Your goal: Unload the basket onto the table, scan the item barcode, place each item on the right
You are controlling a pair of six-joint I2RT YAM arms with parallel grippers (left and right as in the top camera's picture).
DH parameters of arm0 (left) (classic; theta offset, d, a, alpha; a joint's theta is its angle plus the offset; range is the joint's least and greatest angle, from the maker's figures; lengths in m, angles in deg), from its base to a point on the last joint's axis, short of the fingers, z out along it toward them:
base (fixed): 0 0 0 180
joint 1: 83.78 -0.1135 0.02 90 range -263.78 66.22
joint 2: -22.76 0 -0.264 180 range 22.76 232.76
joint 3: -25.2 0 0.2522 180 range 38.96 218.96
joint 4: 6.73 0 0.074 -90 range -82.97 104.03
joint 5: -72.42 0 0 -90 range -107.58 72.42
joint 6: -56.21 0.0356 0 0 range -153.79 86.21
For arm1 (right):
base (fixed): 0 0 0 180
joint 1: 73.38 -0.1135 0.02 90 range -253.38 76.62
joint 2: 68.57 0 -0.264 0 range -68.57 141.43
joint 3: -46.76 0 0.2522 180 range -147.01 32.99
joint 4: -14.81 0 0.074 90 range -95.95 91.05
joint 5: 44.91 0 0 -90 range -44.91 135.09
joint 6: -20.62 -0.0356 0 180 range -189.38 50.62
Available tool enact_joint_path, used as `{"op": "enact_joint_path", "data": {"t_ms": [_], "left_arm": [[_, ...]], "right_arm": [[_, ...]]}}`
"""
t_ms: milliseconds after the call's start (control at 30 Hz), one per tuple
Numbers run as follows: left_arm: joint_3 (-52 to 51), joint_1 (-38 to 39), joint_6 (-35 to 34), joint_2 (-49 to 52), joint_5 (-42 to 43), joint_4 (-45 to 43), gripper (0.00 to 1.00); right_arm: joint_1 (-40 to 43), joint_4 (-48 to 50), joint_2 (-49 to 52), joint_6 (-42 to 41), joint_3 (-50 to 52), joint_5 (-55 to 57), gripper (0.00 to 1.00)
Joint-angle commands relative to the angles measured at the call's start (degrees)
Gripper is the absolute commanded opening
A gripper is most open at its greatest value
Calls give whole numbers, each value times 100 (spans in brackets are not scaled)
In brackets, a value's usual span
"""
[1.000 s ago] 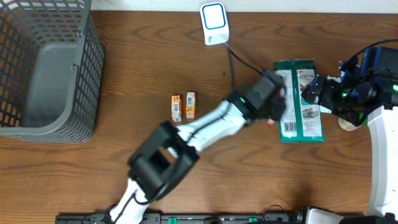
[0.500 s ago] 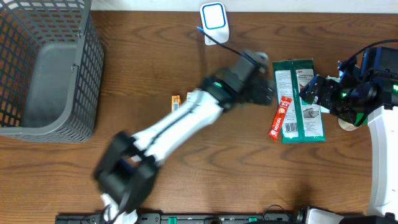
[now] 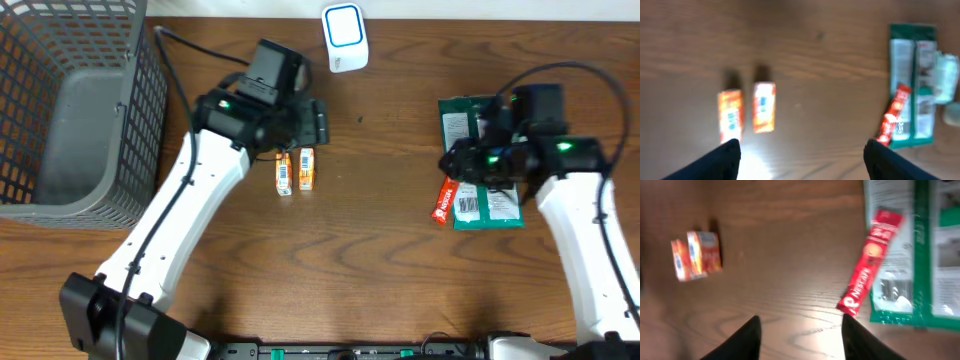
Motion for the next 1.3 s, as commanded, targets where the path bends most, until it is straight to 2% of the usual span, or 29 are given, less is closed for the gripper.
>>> {"op": "enact_joint_path", "data": {"t_ms": [0,133,300,367,467,533,667,800,1067,1267], "left_arm": [[24,-138,74,-81,-79,234,79],[24,-188,72,-81,-136,404,79],[24,-177,103,-81,-208,450,79],[22,-177,391,-81,-208,448,79],[22,-177,940,-79,-208,450,79],[22,-177,1064,-79,-208,450,79],[22,-184,1064,-79,-208,457,79],[22,-181,1058,-79,-378,470,79],[-4,-184,1056,-68,-728,544,79],[-4,-184,1056,-68,-1108,555,79]], "right_arm": [[-308,531,13,-7,501,177,39],[-603,1777,28,-149,1373,872,25],[-680,2981,146,-975,2382,1622,21],[-675,3296,175,-977,2651,1814,19],[-675,3591,179,-1102,2909,2286,9],[-675,3735,179,-1176,3023,2573,4],[-678,4216,197,-1220,3287,2640,2],[-682,4627,203,-1290,3499,2179,1],[-682,4548,205,-1290,3569,2061,1],[-675,4129,205,-1290,3569,3386,1]]}}
